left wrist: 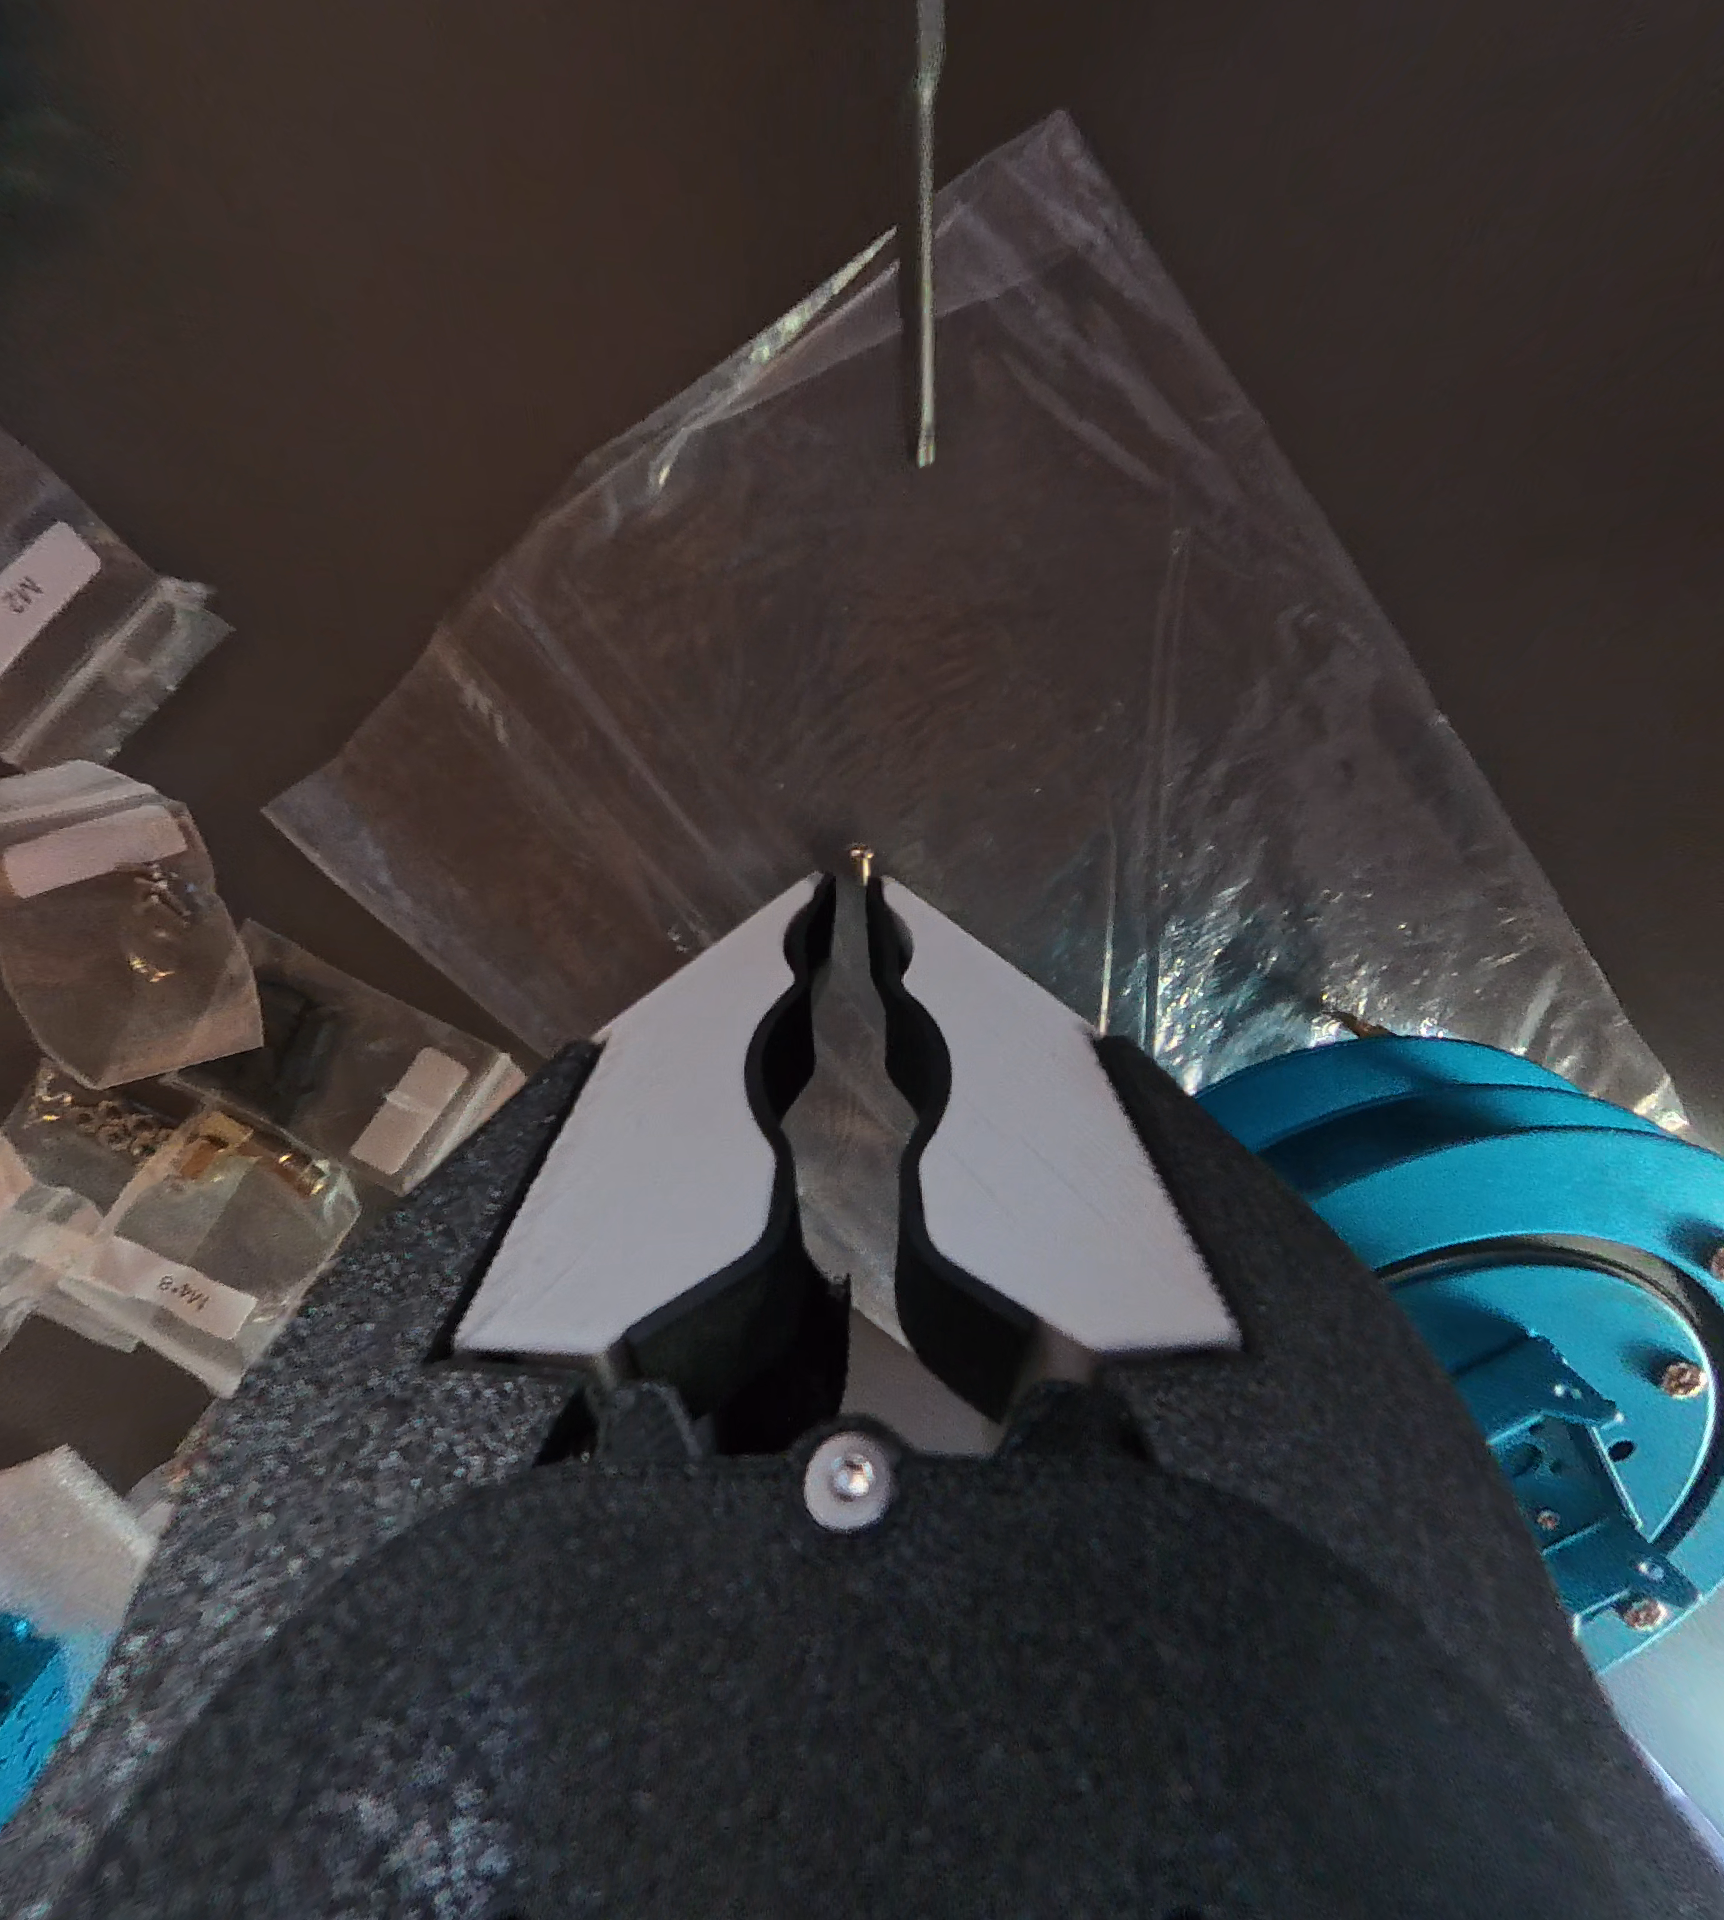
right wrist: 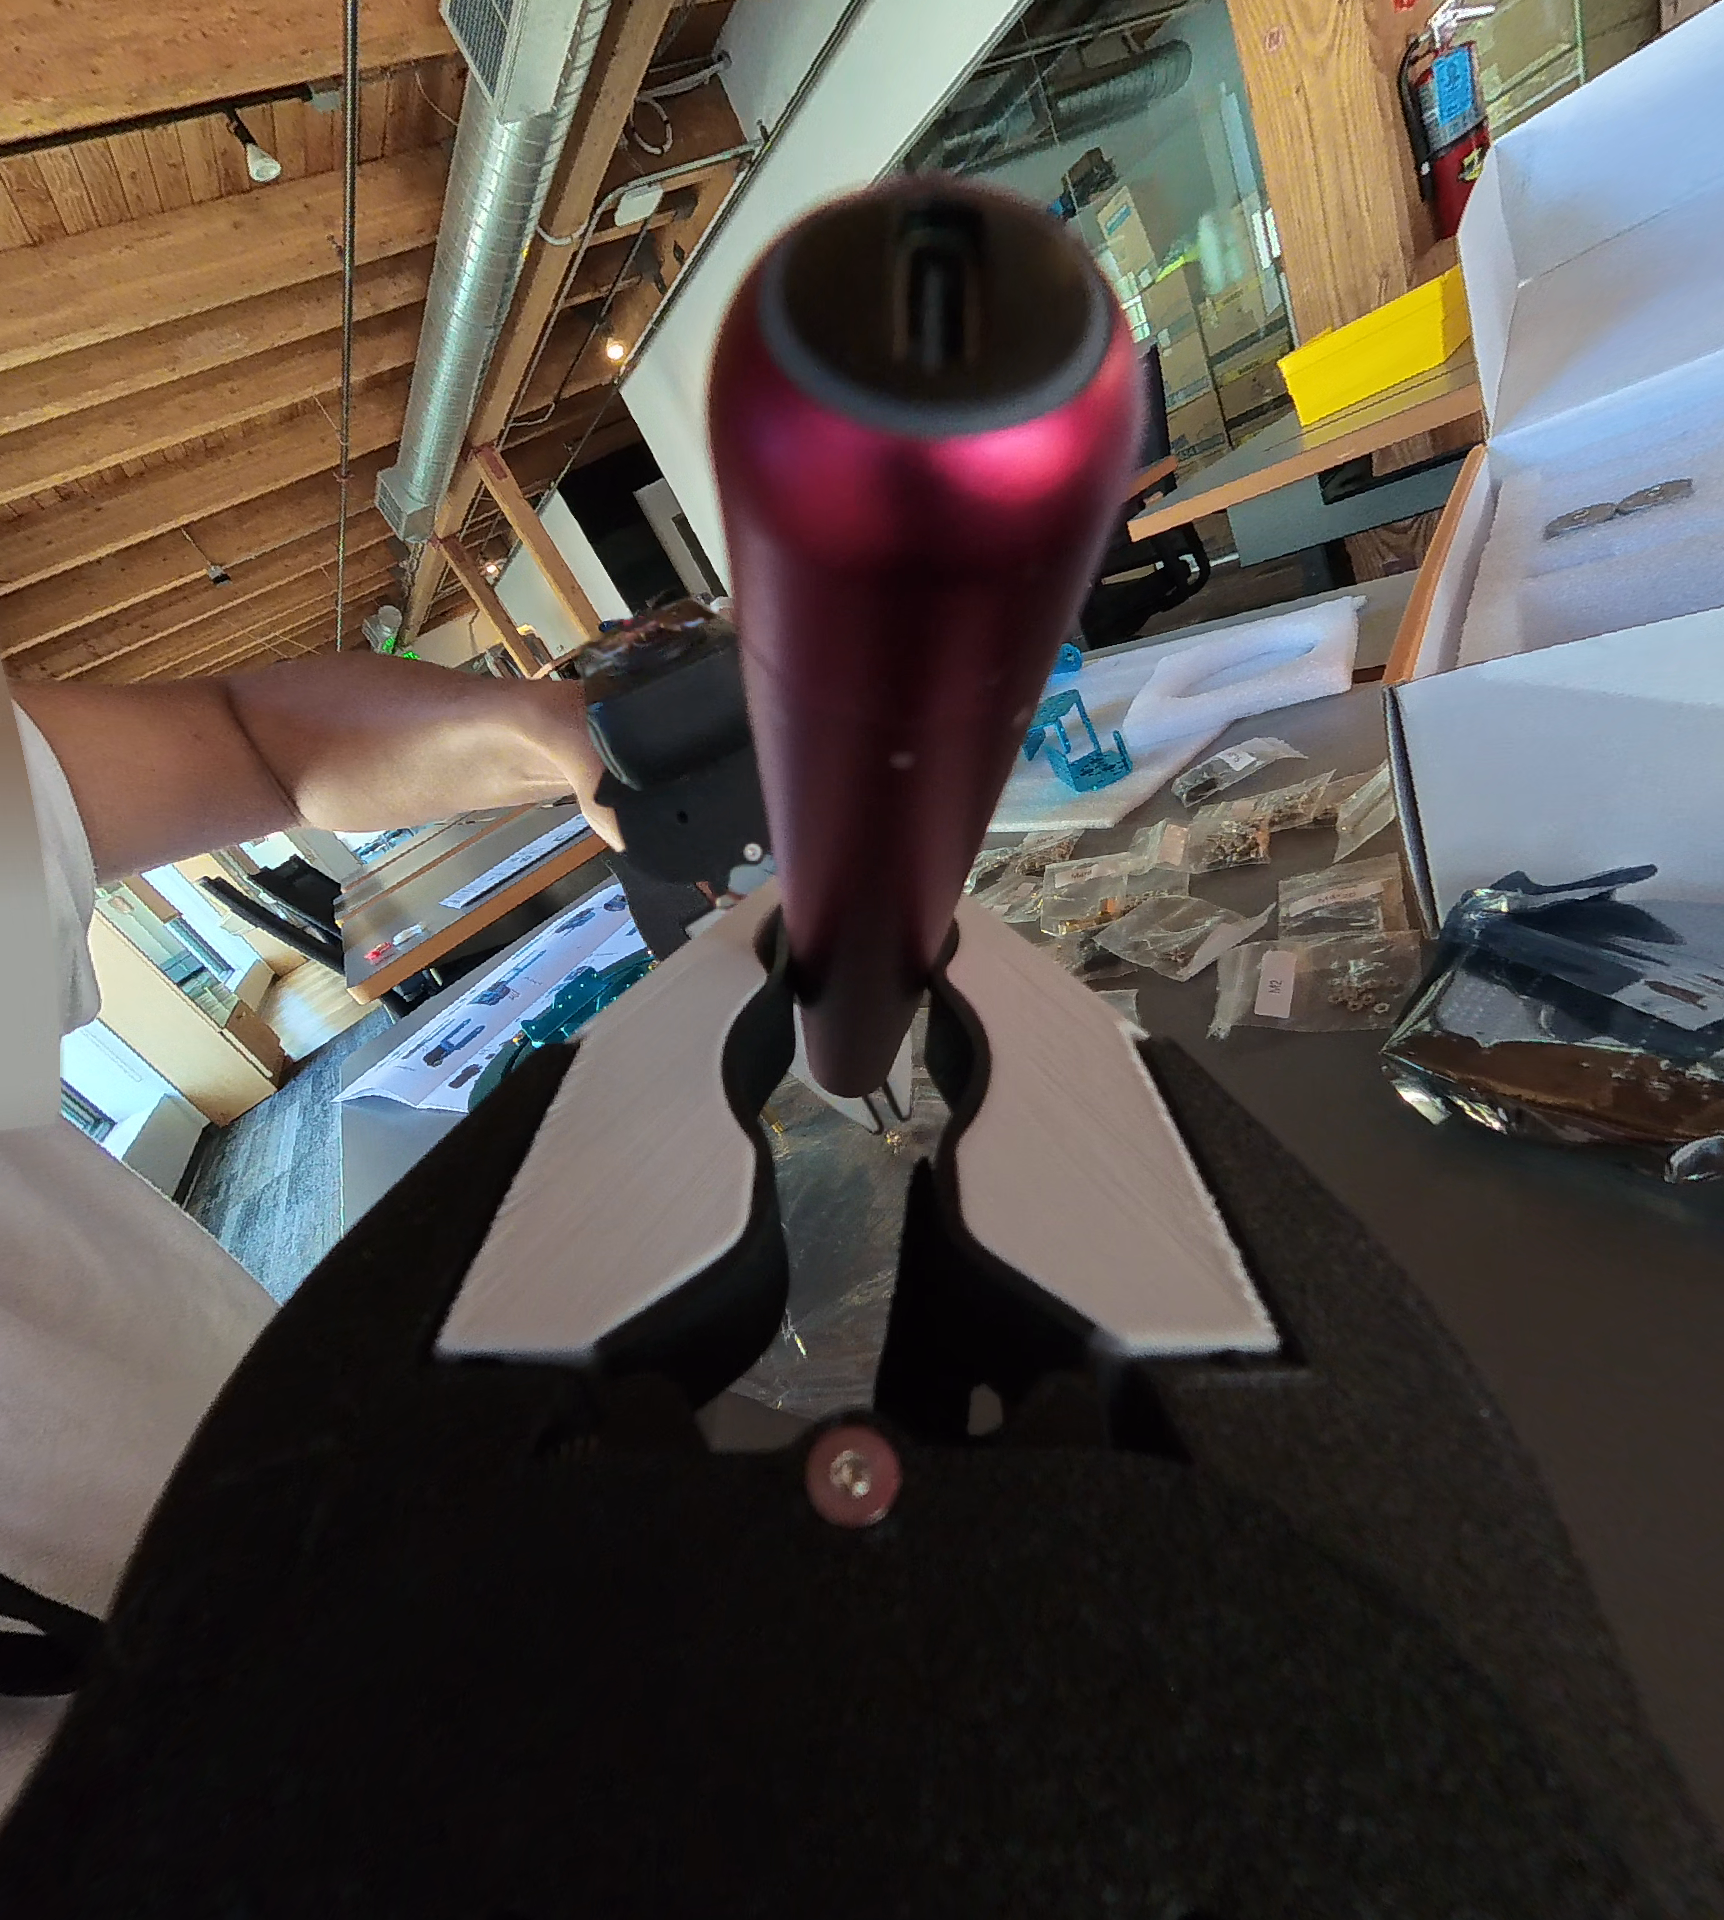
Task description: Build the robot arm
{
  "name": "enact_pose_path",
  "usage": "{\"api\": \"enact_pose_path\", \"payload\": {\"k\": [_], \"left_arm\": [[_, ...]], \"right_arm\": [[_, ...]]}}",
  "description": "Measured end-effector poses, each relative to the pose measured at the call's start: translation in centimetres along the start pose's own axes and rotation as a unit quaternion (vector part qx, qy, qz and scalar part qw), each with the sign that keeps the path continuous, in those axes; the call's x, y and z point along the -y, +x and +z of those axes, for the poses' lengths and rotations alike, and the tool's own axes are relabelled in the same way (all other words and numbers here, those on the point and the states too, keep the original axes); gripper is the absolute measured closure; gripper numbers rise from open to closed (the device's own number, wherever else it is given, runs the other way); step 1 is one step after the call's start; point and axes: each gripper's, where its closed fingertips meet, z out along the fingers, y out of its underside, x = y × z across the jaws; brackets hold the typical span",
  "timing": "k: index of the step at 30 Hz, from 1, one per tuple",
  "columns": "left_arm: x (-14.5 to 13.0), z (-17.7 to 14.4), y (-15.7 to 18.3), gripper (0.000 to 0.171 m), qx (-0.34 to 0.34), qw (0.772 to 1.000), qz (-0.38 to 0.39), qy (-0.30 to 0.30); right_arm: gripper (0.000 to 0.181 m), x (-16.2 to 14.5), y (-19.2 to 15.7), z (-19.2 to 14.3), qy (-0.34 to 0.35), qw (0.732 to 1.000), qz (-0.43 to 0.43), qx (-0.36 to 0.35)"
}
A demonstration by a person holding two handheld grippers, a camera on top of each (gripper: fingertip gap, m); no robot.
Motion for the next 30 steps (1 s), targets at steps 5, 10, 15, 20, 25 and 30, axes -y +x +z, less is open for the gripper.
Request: {"api": "enact_pose_path", "payload": {"k": [5,10,15,20,25,30], "left_arm": [[0.2,0.5,0.4,0.167,-0.019,1.000,-0.005,0.008],[0.2,0.6,0.2,0.170,-0.023,1.000,0.002,0.013],[0.4,0.6,0.1,0.171,-0.013,0.999,0.043,0.029],[2.8,-1.9,-0.7,0.171,0.022,0.982,0.040,0.184],[4.3,-6.6,-0.5,0.171,0.070,0.938,0.028,0.337],[3.8,-9.0,0.0,0.171,0.100,0.908,0.020,0.406]], "right_arm": [[0.163,0.0,0.0,0.0,0.000,1.000,0.002,0.002],[0.163,-0.1,0.0,0.0,-0.002,1.000,0.003,0.001],[0.163,-0.2,0.3,0.0,-0.004,1.000,0.002,-0.005],[0.163,-0.1,0.9,0.1,-0.002,1.000,0.011,-0.013],[0.163,1.3,-0.3,1.2,0.023,0.999,0.032,0.031],[0.164,3.7,-2.6,3.2,0.029,0.998,-0.011,0.058]]}}
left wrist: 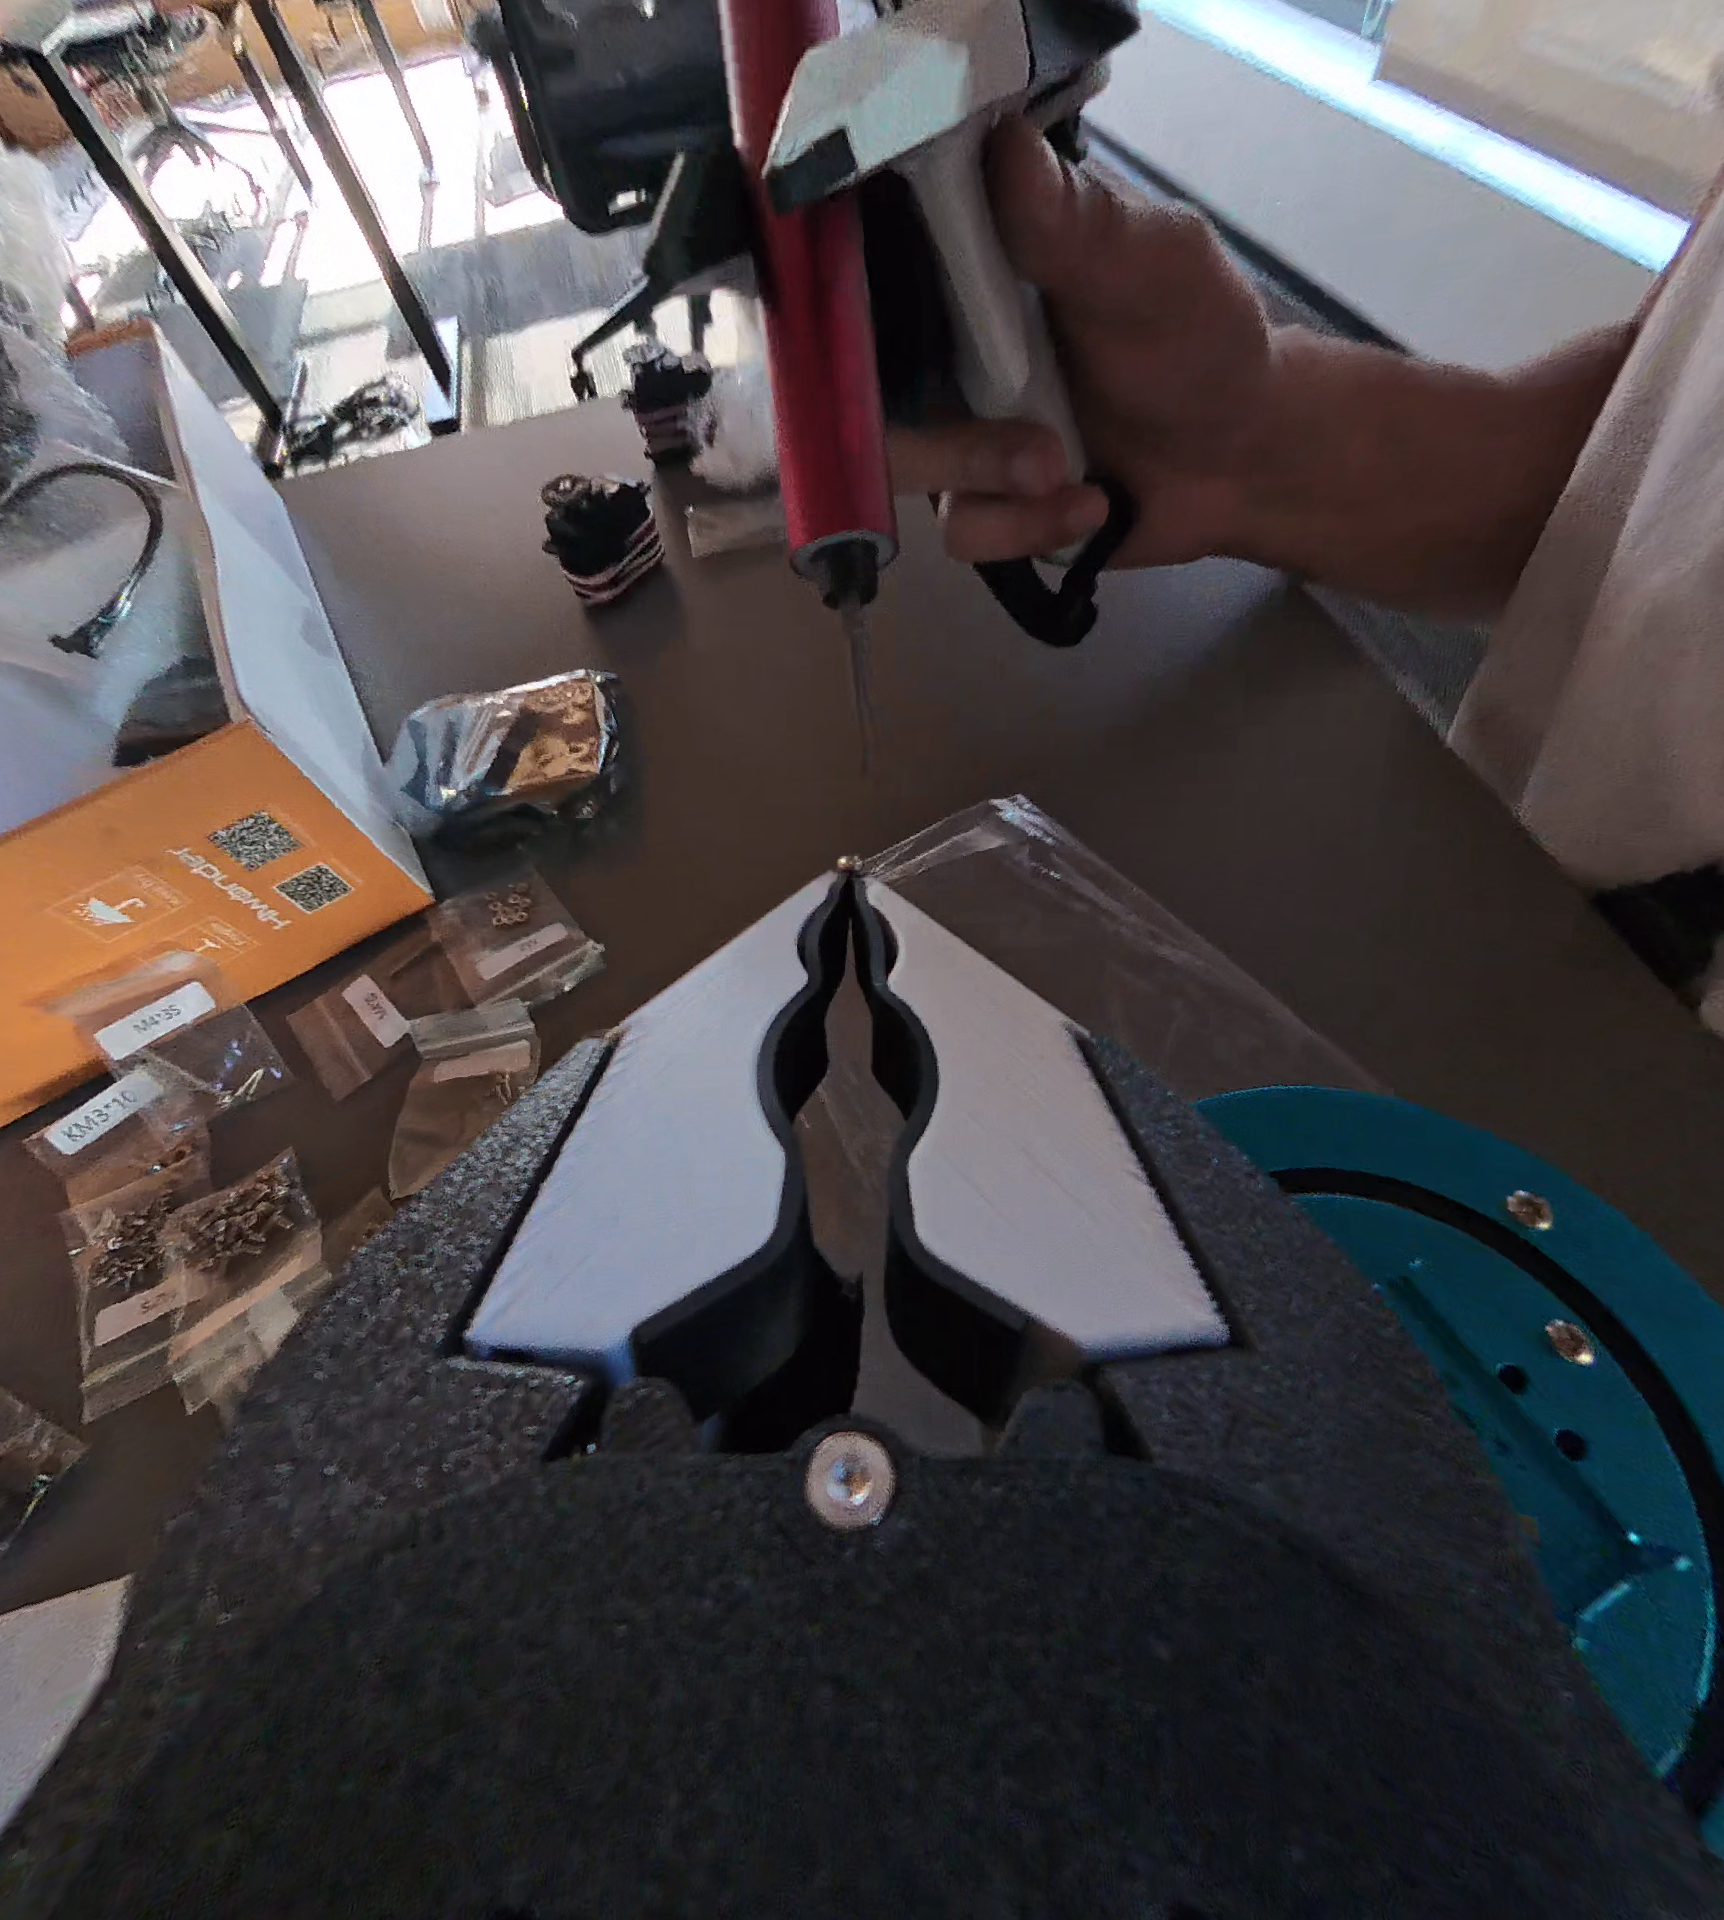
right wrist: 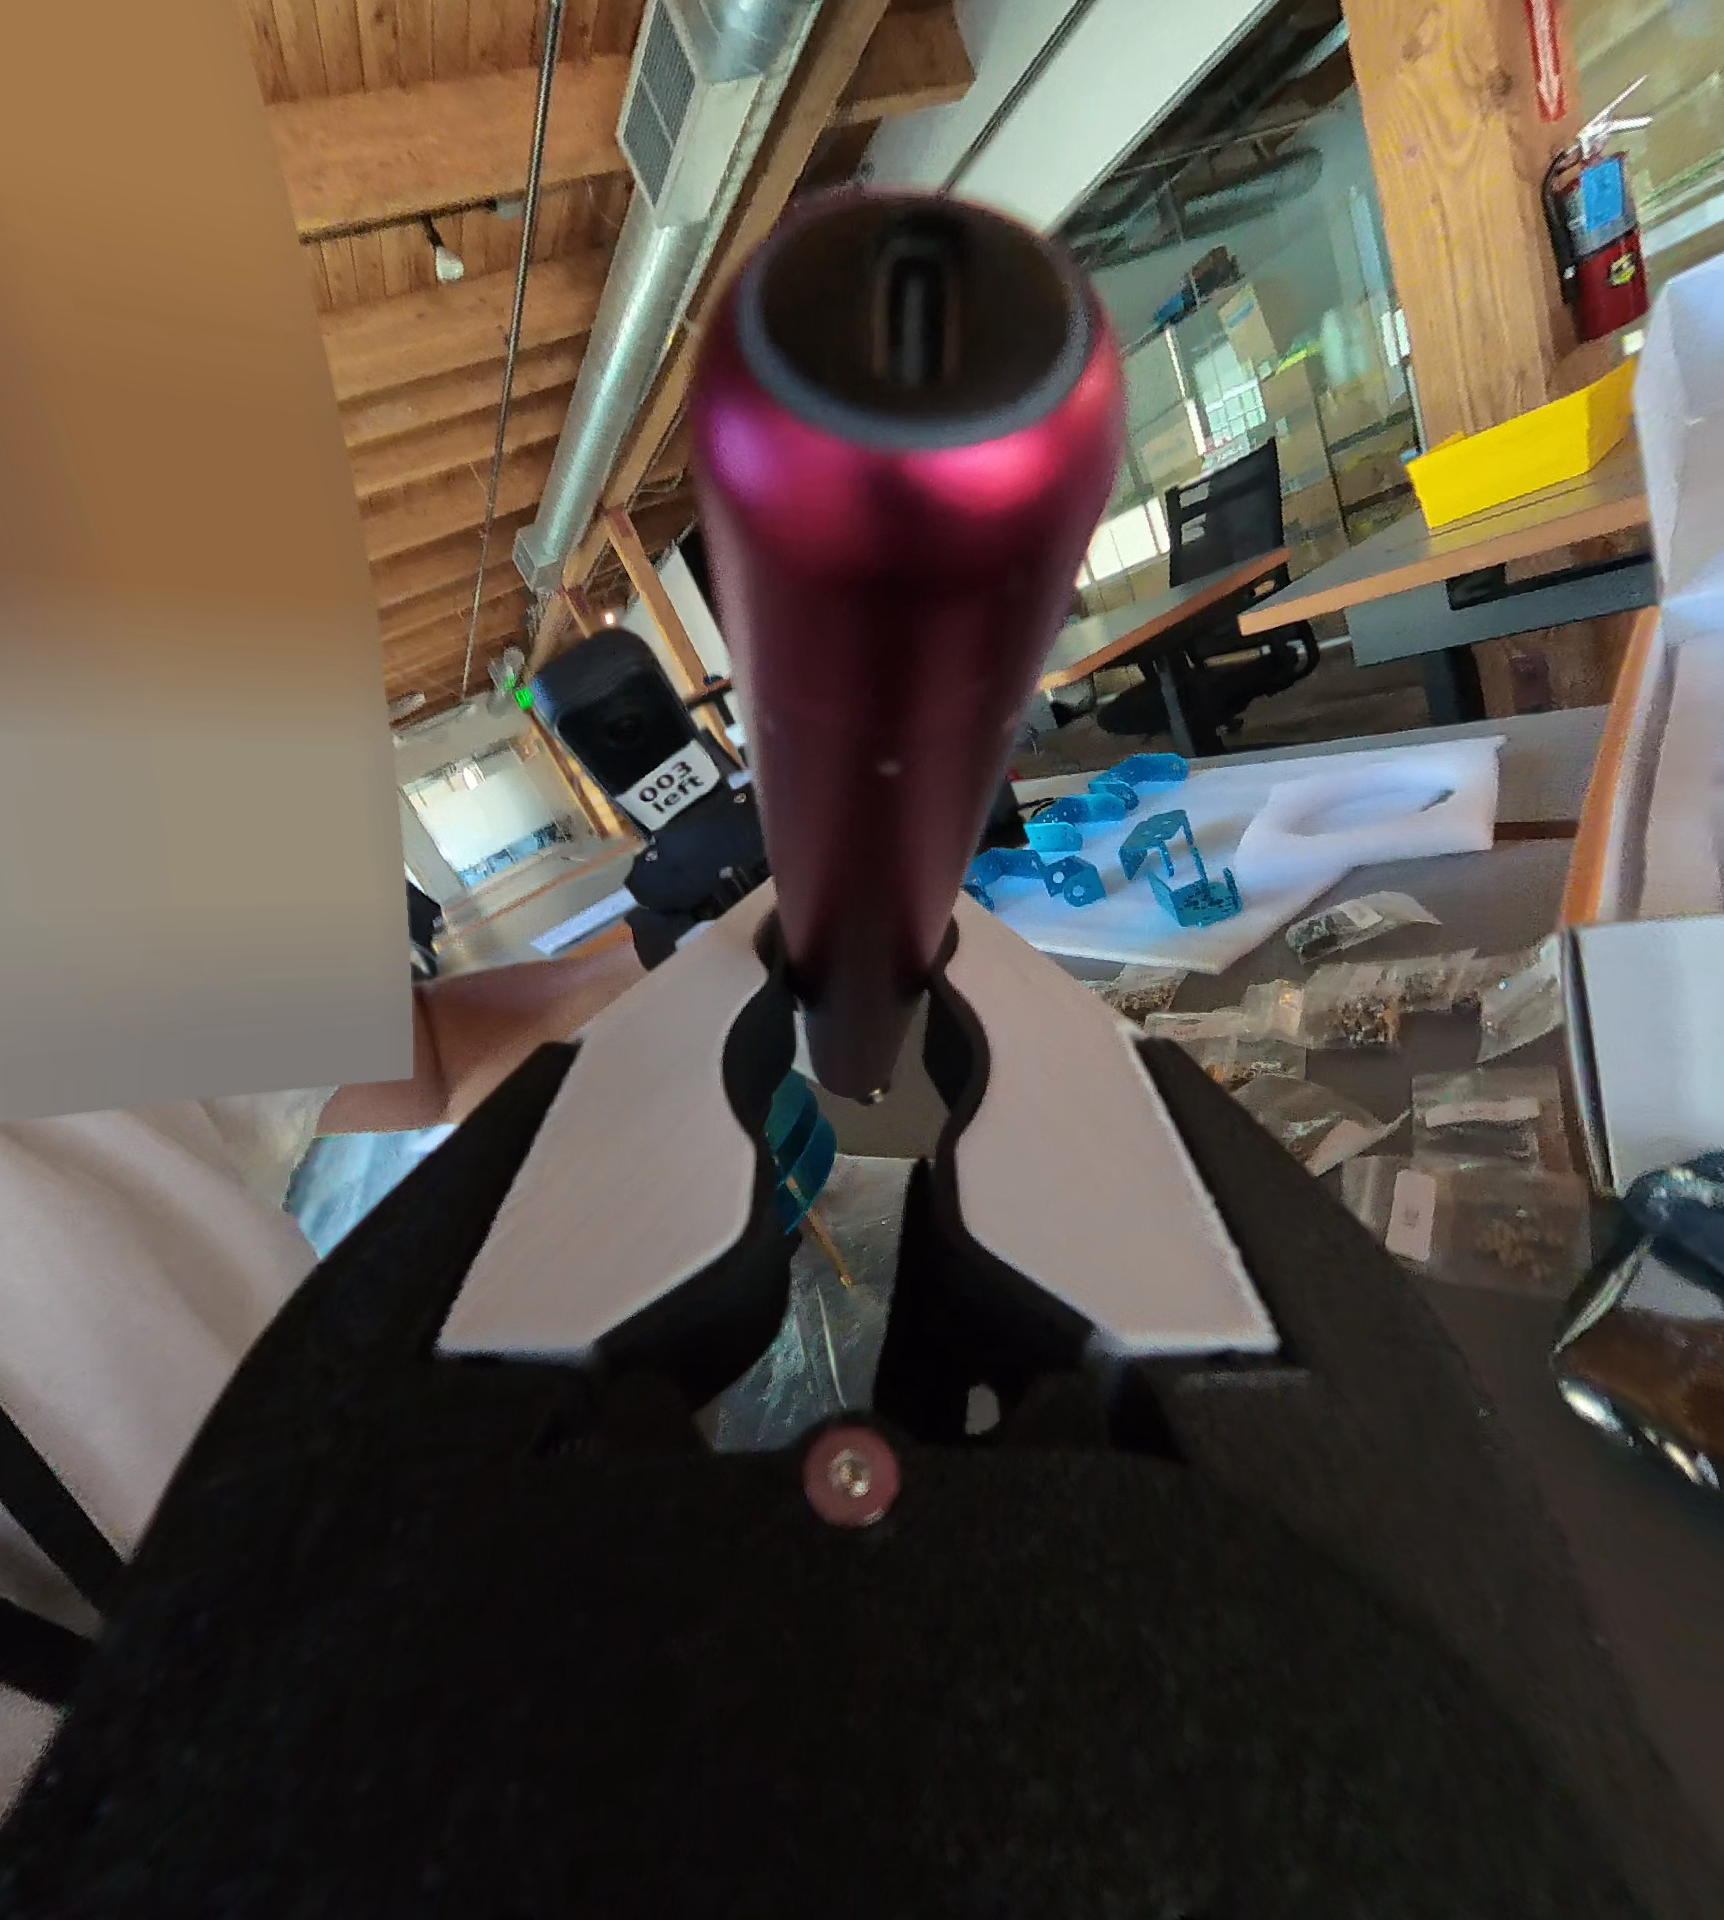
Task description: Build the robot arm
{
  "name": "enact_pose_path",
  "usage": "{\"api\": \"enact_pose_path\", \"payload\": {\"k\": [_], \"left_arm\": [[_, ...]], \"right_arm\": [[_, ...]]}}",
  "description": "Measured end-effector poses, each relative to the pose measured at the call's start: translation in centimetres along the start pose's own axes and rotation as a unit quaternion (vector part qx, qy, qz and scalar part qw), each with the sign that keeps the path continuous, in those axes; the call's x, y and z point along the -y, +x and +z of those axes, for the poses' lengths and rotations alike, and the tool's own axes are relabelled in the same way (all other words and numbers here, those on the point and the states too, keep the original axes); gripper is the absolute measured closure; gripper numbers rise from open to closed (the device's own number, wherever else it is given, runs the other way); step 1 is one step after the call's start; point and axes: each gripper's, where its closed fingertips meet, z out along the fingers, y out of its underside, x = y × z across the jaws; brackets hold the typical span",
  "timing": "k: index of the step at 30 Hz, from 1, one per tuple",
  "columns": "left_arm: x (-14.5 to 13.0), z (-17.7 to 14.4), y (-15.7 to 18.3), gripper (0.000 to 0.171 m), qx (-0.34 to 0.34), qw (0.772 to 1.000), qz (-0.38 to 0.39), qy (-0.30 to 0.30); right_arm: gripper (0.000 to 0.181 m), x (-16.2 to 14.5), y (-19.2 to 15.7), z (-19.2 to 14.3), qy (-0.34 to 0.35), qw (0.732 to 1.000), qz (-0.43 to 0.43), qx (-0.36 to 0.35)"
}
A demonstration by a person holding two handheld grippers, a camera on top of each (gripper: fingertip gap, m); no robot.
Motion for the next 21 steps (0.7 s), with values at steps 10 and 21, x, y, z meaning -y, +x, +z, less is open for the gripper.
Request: {"api": "enact_pose_path", "payload": {"k": [10,21], "left_arm": [[-1.0,-0.7,0.2,0.171,0.000,1.000,-0.006,-0.006],[-6.6,0.8,1.8,0.163,-0.182,0.969,0.027,-0.163]], "right_arm": [[0.163,-1.3,-0.2,1.6,-0.098,0.993,-0.065,-0.027],[0.164,-7.6,0.5,-0.1,-0.188,0.979,0.055,-0.055]]}}
